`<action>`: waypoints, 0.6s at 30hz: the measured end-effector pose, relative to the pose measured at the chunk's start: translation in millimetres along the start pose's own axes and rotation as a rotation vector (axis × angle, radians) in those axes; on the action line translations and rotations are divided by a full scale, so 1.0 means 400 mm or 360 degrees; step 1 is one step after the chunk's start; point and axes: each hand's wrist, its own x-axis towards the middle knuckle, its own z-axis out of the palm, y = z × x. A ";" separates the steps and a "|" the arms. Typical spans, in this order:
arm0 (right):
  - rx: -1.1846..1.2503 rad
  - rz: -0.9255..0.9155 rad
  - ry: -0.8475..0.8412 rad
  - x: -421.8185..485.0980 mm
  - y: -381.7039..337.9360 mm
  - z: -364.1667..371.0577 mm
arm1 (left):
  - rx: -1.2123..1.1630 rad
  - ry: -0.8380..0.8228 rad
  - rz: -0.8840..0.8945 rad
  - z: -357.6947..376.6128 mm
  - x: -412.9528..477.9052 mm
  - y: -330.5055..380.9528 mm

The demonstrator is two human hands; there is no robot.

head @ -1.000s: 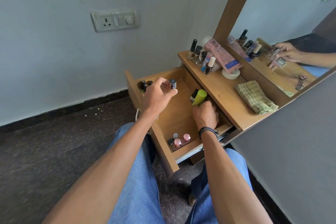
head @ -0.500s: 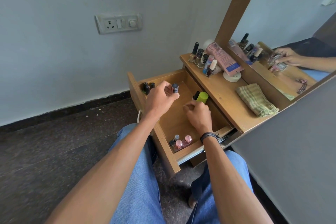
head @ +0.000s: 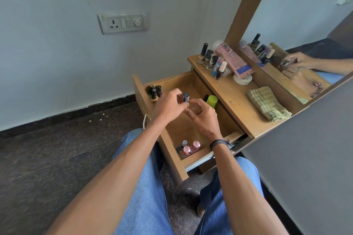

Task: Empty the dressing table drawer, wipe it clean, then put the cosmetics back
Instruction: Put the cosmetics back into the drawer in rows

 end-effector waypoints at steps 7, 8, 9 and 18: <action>0.0093 0.0049 -0.0005 0.005 0.008 -0.002 | -0.0025 -0.0076 0.0073 0.002 0.004 -0.001; 0.0110 0.0052 -0.0007 0.007 0.010 -0.003 | -0.0025 -0.0079 0.0067 0.001 0.004 0.001; 0.0127 0.0062 -0.0006 0.008 0.012 -0.003 | -0.0026 -0.0078 0.0057 -0.001 0.003 0.004; 0.0182 0.0210 -0.0011 0.016 0.030 -0.001 | -0.0575 0.0344 -0.0232 -0.016 0.004 0.014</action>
